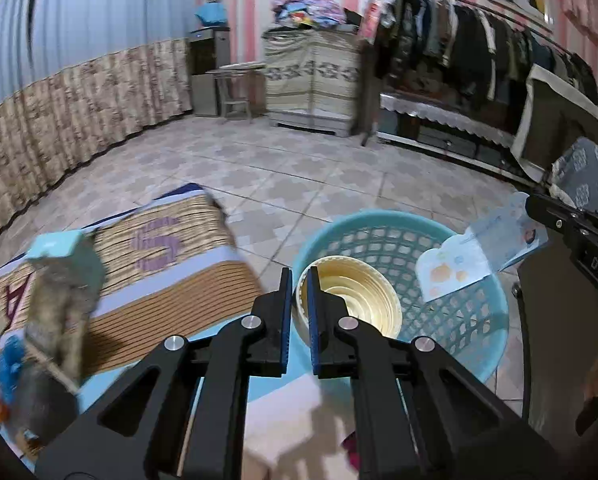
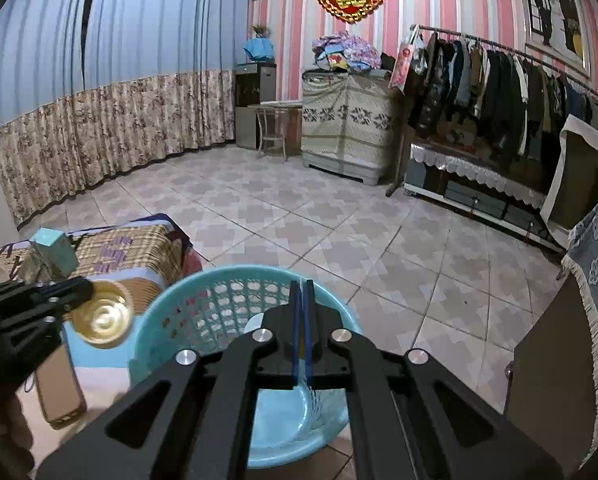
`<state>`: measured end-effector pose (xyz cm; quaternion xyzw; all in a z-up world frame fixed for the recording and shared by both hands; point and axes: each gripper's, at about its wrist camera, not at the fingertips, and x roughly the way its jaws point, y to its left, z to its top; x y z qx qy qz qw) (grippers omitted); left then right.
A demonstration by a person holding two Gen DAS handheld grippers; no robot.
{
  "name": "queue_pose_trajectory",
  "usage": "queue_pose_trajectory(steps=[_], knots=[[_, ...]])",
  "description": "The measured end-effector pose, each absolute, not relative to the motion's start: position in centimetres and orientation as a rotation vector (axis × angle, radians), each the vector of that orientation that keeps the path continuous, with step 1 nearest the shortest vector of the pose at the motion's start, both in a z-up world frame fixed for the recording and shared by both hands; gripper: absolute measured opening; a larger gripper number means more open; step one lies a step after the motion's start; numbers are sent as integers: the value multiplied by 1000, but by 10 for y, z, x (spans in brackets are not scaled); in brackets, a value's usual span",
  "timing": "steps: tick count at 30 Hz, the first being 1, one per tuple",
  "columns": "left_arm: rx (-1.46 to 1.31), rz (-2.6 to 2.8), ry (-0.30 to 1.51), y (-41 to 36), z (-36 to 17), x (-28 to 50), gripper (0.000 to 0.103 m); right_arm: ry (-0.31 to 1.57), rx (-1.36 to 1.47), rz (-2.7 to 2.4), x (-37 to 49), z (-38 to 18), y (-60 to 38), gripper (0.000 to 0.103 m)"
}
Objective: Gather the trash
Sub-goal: 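Open the left tool over the blue basket to drop the lid, then move the left tool back to the bed and grasp the orange snack bag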
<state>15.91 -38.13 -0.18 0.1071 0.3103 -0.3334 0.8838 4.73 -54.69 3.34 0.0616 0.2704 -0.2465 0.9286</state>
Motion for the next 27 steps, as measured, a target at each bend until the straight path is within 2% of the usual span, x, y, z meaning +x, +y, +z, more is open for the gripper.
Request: queue_pose_trajectory(steps=[5, 6, 8, 9, 10, 14, 16, 19, 22, 25, 26, 27], knots=[[231, -729, 684, -400, -20, 170, 7, 583, 145, -505, 56, 20, -555, 2], [232, -723, 683, -400, -21, 172, 12, 586, 147, -504, 57, 19, -555, 2], [228, -714, 679, -395, -18, 174, 32, 591, 147, -500, 59, 17, -554, 2], [223, -698, 669, -392, -15, 177, 47, 594, 147, -498, 60, 15, -554, 2], [220, -683, 657, -389, -13, 178, 55, 597, 149, -495, 61, 14, -553, 2], [209, -613, 619, -364, 3, 175, 66, 609, 150, -481, 70, 10, -546, 2], [203, -564, 591, -347, 13, 173, 79, 623, 148, -470, 76, 6, -540, 2], [195, -502, 553, -322, 27, 169, 91, 639, 140, -458, 85, -2, -535, 2], [200, -429, 510, -296, 42, 162, 97, 657, 137, -450, 95, -8, -529, 6], [203, -386, 492, -270, 54, 156, 98, 675, 141, -456, 102, -13, -528, 6], [202, -377, 487, -264, 57, 155, 98, 679, 142, -453, 105, -14, -528, 10], [204, -360, 479, -252, 62, 152, 98, 685, 143, -453, 107, -16, -529, 30]])
